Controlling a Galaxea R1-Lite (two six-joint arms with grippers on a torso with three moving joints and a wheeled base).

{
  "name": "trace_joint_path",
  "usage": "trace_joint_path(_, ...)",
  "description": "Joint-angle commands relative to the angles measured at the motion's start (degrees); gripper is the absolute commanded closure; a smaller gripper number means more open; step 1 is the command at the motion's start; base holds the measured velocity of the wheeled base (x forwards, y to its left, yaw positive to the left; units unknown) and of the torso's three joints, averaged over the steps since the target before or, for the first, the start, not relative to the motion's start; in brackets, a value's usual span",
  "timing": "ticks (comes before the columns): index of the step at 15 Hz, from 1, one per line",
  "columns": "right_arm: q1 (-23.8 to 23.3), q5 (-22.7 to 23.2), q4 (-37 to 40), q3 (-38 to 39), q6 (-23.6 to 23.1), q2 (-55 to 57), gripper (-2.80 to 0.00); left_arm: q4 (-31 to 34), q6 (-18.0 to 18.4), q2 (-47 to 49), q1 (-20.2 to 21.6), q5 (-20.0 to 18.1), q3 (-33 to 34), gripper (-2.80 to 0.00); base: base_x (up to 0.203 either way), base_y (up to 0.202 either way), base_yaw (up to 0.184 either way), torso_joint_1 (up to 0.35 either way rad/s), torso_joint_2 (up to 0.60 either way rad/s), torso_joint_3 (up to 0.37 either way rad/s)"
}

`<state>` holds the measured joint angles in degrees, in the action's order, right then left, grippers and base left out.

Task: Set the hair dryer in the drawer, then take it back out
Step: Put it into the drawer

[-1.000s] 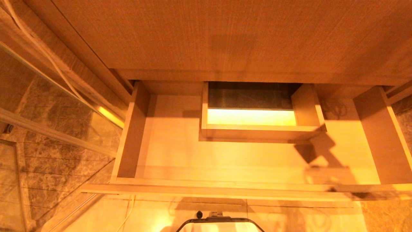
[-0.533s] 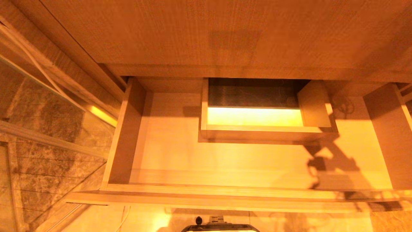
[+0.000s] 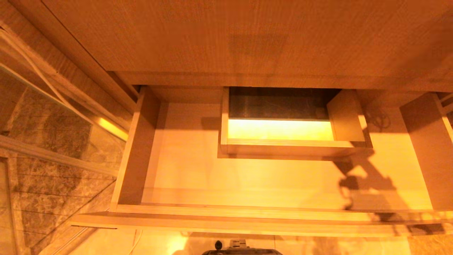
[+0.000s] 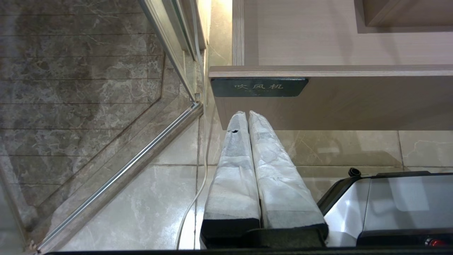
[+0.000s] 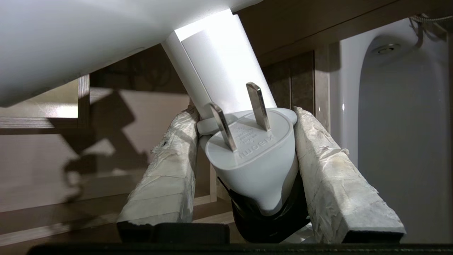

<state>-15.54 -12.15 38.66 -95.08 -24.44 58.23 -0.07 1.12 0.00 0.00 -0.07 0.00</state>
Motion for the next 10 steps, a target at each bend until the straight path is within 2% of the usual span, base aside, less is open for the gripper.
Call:
trace_joint_path(1, -0.01, -0.06, 0.19, 0.46, -0.17, -0.38, 0.0, -0.01, 0.02, 0.0, 0.0, -0.01, 0.09, 0.0, 0.0, 0.0, 0.0, 0.009, 0.0, 0.045)
trace_joint_path(7, -0.01, -0.15, 2.21, 5.34, -1.75, -3.92, 0.0, -0.01, 0.02, 0.0, 0.0, -0.01, 0.09, 0.0, 0.0, 0.0, 0.0, 0.0, 0.0, 0.0)
trace_joint_path(10, -0.01, 0.03, 8.89, 6.4, 2.91, -3.39, 0.0, -0.01, 0.02, 0.0, 0.0, -0.01, 0.09, 0.0, 0.0, 0.0, 0.0, 0.0, 0.0, 0.0)
